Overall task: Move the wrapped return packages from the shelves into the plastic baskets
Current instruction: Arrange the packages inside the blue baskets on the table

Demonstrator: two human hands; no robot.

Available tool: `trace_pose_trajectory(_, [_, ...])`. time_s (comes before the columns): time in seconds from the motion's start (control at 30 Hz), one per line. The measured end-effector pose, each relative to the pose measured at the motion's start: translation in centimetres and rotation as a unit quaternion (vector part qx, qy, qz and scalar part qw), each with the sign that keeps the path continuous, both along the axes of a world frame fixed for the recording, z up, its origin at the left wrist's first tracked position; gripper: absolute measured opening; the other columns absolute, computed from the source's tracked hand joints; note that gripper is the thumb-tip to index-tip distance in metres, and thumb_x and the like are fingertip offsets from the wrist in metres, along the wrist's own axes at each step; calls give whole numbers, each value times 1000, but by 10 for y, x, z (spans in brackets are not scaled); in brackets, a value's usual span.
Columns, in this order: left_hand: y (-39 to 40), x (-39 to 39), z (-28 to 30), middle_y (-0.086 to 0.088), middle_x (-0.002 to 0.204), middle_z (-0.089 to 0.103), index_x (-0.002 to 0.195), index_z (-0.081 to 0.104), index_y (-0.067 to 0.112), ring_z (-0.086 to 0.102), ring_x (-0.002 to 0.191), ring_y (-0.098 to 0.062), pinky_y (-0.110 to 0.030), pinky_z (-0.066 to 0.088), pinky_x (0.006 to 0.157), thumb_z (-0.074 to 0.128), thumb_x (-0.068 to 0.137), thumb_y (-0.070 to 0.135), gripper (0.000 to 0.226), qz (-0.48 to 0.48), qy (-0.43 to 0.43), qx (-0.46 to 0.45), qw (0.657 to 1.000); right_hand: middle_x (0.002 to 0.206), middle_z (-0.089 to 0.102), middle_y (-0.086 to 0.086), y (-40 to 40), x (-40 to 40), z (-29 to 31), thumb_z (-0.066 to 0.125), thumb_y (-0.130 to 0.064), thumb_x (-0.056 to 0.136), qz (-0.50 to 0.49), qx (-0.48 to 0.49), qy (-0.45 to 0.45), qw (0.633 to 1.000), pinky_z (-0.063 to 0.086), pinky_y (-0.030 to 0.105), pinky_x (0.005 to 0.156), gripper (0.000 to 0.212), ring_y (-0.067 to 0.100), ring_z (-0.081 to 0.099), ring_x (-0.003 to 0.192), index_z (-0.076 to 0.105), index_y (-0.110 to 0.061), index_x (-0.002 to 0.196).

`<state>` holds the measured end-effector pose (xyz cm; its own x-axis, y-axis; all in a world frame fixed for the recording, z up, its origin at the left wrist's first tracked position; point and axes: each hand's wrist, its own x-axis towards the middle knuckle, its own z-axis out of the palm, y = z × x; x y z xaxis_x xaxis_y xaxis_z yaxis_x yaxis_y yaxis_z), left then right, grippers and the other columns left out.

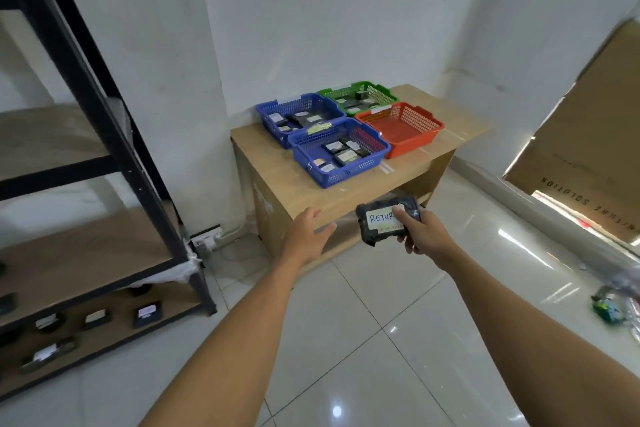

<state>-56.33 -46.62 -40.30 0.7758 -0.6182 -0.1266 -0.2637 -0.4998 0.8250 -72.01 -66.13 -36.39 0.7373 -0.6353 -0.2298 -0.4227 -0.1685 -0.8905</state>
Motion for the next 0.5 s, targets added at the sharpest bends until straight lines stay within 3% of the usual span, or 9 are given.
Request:
trace_pose_trajectory(0.2, [-72, 59, -10, -6, 149, 51, 146, 47, 11, 48, 136, -22, -32, 38, 110, 65, 96, 38, 59, 40, 10, 17, 999, 65, 68, -1, -95, 82, 3, 59, -43, 102, 25, 3, -7, 1000, 35, 25, 44, 35, 15, 53, 48, 67, -10, 96])
trace_pose_trajectory(0.4, [-141, 127, -38, -7, 149, 51, 145, 47, 10, 49, 136, -23, -33, 39, 109, 65, 96, 38, 59, 86, 9, 35, 996, 67, 63, 6, -184, 181, -22, 58, -43, 103, 75, -2, -31, 997, 40, 26, 42, 35, 14, 55, 49, 67, -10, 97])
trace_pose_trajectory(0.5, [-177, 164, -55, -7, 145, 55, 141, 52, 10, 52, 132, -23, -27, 39, 98, 65, 96, 36, 53, 139, 21, 29, 990, 65, 64, 7, -235, 245, -41, 58, -49, 101, 111, 0, -5, 994, 36, 26, 45, 44, 21, 55, 48, 68, -6, 95])
